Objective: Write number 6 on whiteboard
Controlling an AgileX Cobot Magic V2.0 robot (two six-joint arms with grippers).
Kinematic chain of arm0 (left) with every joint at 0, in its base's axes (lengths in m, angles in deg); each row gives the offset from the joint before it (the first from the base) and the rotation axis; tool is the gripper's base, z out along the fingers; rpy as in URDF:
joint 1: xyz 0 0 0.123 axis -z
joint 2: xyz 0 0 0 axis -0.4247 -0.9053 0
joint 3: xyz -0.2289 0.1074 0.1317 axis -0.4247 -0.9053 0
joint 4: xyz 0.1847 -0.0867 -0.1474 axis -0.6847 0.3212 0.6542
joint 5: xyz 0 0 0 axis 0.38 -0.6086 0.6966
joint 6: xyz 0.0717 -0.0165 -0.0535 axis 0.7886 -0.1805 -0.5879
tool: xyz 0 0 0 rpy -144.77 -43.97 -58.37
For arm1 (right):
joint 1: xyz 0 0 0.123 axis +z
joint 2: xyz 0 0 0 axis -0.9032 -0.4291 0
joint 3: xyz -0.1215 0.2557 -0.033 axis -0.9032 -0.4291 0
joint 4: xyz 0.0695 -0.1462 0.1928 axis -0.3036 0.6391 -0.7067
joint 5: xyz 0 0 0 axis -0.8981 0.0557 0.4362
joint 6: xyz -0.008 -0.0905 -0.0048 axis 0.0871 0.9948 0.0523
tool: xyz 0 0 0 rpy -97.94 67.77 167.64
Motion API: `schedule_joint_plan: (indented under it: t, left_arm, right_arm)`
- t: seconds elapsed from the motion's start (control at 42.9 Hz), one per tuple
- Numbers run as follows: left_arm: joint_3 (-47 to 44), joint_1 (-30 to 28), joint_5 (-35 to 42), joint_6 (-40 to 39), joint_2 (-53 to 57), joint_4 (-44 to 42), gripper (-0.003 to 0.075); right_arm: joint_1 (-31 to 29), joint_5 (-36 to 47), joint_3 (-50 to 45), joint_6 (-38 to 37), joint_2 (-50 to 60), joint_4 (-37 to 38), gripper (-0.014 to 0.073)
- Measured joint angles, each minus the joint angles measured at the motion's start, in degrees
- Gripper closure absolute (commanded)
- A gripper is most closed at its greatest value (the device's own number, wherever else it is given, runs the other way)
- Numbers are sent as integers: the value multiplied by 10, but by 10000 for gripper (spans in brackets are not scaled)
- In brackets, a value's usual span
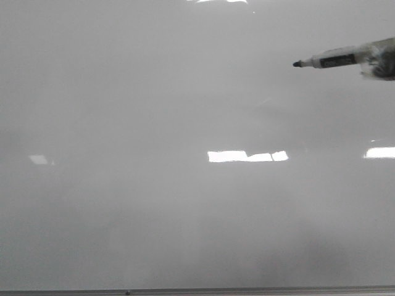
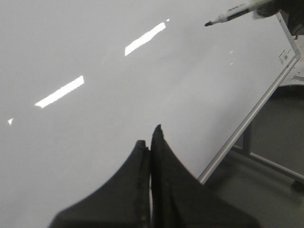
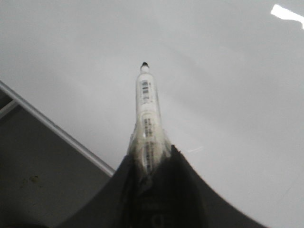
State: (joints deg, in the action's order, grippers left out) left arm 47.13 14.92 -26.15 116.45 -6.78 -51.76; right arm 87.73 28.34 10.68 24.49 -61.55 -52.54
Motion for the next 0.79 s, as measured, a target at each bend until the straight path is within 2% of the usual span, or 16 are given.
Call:
schedule_joint_plan:
  t: [0.35, 0.583, 0.792]
  left_arm:
    - [-3, 0, 3, 0, 2, 1, 741]
    - [-3, 0, 3, 0, 2, 1, 741]
    - [-3, 0, 3, 0, 2, 1, 741]
  right_arm:
    - [0, 117, 147, -4, -219, -7, 652]
    - [0, 146, 194, -4, -293, -8, 652]
    - [1, 148, 204, -4, -314, -11, 652]
